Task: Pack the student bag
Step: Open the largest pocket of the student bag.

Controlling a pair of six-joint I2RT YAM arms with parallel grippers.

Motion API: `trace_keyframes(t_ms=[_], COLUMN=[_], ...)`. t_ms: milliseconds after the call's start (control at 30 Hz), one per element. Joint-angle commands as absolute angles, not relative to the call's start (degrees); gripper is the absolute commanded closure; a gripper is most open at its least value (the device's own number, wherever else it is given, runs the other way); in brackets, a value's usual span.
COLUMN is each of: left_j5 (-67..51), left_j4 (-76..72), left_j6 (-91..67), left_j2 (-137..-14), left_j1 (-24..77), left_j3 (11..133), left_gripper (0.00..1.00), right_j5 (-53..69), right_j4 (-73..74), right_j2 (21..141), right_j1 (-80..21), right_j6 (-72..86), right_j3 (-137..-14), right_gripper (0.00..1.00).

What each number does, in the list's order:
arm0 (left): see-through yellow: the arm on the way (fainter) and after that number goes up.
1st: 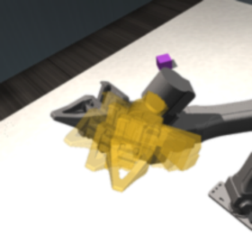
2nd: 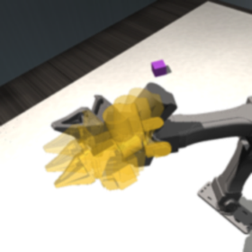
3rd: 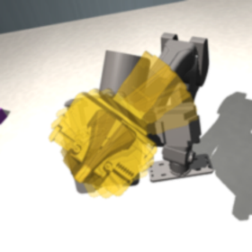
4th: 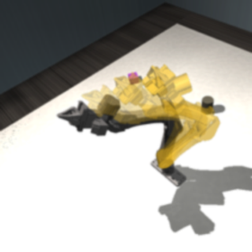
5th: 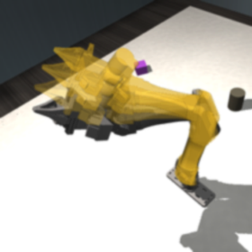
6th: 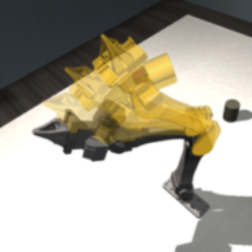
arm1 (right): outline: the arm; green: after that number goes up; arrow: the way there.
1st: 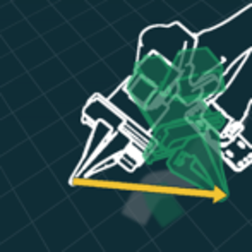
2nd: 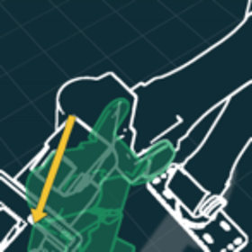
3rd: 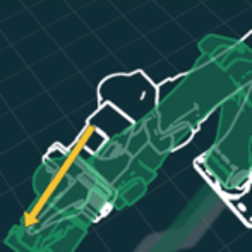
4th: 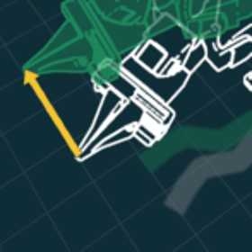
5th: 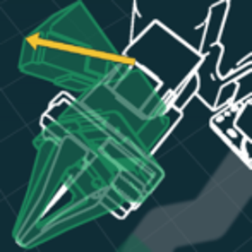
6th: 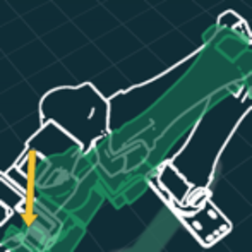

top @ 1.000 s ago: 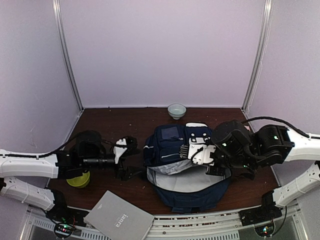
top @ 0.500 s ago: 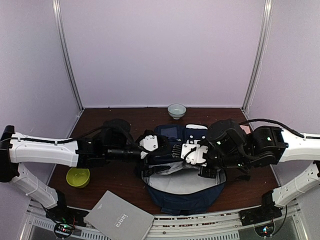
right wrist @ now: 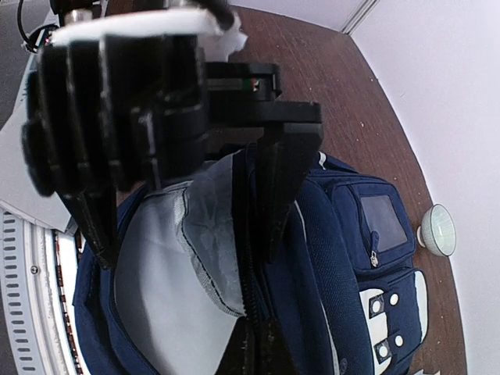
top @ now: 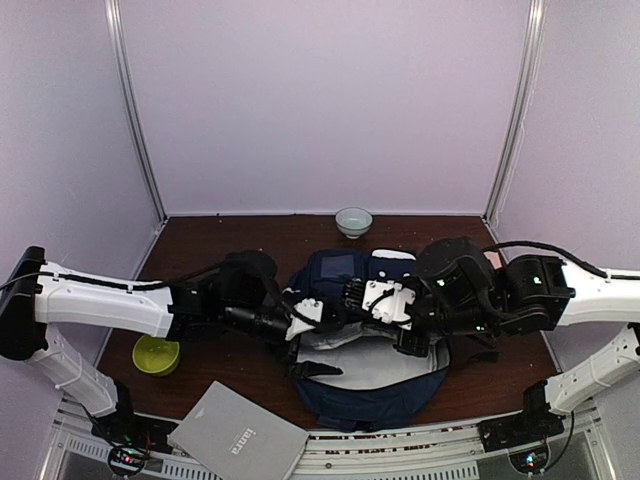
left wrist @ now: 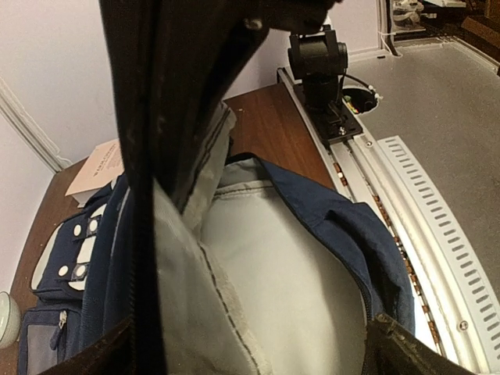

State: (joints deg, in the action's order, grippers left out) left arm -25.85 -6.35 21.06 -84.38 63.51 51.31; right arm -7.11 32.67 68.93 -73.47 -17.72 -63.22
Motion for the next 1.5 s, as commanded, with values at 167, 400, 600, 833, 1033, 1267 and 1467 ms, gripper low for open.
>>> trace_keyframes(t_ms=[167, 400, 600, 833, 1033, 1267, 1467], left_j5=[-19.4, 5.3, 17.0, 28.7, 26.0, 20.5, 16.2], left_j4=[-13.5, -6.7, 0.9, 9.4, 7.9, 3.6, 0.1], left_j6=[18.4, 13.0, 7.0, 4.2, 3.4, 3.9, 0.3], left_j2=[-83.2, -77.2, -57.4, -41.6, -43.7, -47.2, -51.3], left_j1=[63.5, 58.5, 56.7, 56.6, 56.6, 56.6, 57.3], left_j3=[49.0, 50.3, 48.2, 46.5, 46.7, 48.8, 46.7], left_gripper=[0.83, 1.00, 1.00, 1.00, 1.00, 1.00, 1.00], right_j5=[-5.1, -2.8, 8.5, 4.7, 4.9, 0.0, 1.0], right_j4=[21.1, 25.4, 21.2, 3.1, -2.1, -2.2, 4.3], right_j2=[62.4, 62.8, 63.6, 70.3, 84.6, 95.1, 105.9], right_j1=[-73.2, -73.0, -73.2, -71.5, -68.3, -58.3, -49.3], right_j6=[-14.7, -5.9, 2.1, 9.9, 17.0, 28.2, 27.1], right_j3=[-62.8, -63.0, -57.4, -50.2, -57.8, -67.6, -86.4], right_gripper=[1.00, 0.77, 0.66, 0.62, 0.61, 0.58, 0.62])
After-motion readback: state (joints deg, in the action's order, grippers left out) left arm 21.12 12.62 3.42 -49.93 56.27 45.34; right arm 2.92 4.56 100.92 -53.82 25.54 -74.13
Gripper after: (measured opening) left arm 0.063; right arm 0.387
